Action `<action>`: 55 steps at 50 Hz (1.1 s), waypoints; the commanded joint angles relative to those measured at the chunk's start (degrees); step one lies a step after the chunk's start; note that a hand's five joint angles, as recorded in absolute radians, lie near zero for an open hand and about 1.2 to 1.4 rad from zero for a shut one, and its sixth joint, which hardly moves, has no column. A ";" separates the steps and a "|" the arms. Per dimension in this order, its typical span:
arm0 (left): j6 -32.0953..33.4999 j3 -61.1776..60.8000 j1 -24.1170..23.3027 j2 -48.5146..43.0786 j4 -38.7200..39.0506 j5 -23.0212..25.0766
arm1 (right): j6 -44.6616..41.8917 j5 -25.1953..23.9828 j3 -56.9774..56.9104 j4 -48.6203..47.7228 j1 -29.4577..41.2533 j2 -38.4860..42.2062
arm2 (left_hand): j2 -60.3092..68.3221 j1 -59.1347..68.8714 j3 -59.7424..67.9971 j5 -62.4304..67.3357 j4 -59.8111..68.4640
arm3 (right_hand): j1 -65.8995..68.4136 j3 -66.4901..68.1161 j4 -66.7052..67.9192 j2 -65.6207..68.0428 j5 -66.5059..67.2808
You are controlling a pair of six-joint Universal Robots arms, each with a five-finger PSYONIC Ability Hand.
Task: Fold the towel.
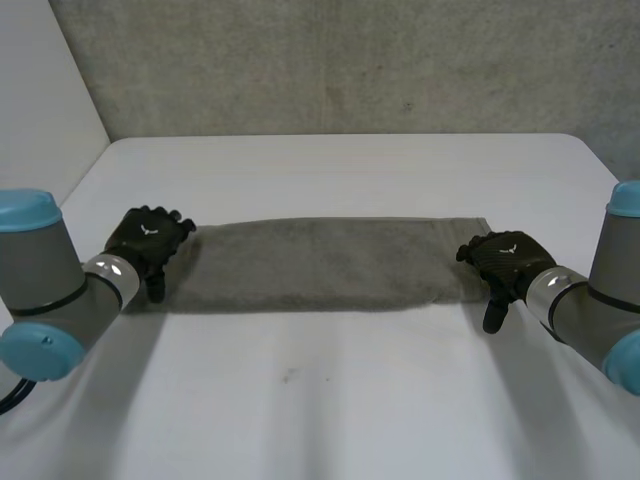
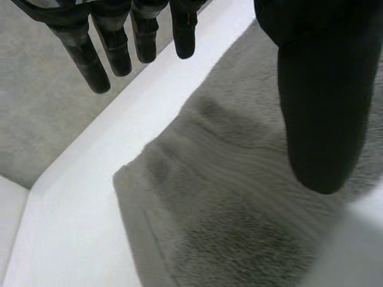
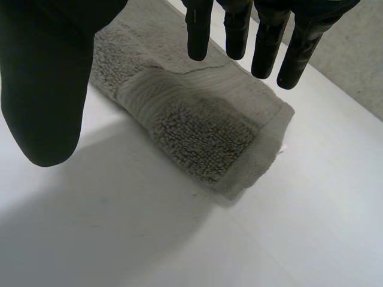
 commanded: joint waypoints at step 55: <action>-6.18 -18.07 -0.35 20.49 0.75 -2.22 | -26.96 -6.32 -13.50 -23.61 28.14 9.53 | -1.34 -1.55 -1.45 -2.56 -1.50 | 68.40 68.14 66.86 67.61 67.00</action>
